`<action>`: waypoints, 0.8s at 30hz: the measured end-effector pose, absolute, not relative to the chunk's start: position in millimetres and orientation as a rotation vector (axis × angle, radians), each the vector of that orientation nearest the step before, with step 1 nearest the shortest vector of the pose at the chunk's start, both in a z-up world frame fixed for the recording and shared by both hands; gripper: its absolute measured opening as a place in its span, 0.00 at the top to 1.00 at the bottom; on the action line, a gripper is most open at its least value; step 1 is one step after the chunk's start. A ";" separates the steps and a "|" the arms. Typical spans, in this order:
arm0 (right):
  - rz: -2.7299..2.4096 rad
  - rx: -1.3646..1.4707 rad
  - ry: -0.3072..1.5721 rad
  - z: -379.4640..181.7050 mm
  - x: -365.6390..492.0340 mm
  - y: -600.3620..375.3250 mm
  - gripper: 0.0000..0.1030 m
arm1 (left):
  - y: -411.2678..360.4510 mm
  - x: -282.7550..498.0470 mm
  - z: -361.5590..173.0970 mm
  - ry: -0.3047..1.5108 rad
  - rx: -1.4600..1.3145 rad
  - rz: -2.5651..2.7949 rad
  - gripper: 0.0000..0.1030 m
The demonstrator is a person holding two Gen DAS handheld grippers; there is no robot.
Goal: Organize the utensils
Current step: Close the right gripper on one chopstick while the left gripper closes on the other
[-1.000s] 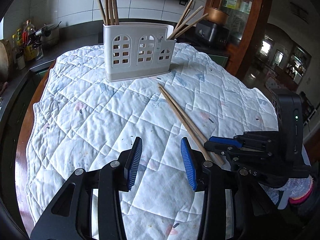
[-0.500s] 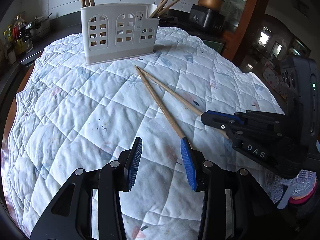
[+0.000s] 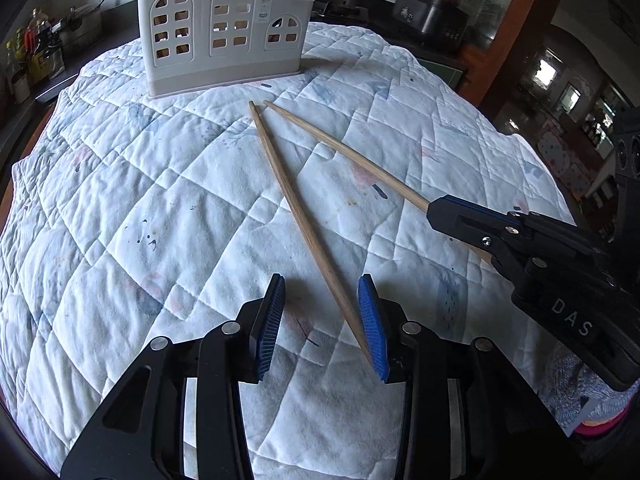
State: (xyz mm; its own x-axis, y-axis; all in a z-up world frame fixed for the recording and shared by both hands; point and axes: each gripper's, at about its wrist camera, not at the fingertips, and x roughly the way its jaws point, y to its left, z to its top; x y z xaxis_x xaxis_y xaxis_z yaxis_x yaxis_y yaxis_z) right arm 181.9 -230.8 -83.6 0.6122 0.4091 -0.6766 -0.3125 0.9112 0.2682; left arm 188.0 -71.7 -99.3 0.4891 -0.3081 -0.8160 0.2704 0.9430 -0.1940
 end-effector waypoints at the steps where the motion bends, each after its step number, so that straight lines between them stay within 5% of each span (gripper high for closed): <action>1: 0.419 0.131 0.812 -83.9 182.1 -231.6 0.94 | -72.5 189.0 -100.4 1.004 -0.039 -0.345 0.67; 24: 0.451 0.149 0.839 -93.1 182.9 -226.6 0.93 | -80.7 192.0 -103.8 1.002 -0.016 -0.311 0.83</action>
State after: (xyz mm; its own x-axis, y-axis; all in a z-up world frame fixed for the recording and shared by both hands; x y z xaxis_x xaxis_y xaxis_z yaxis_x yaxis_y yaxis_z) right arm 182.9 -226.6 -93.1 0.5801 0.4423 -0.6840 -0.3265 0.8956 0.3023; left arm 192.0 -80.7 -103.8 0.4986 -0.2640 -0.8257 0.2495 0.9559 -0.1550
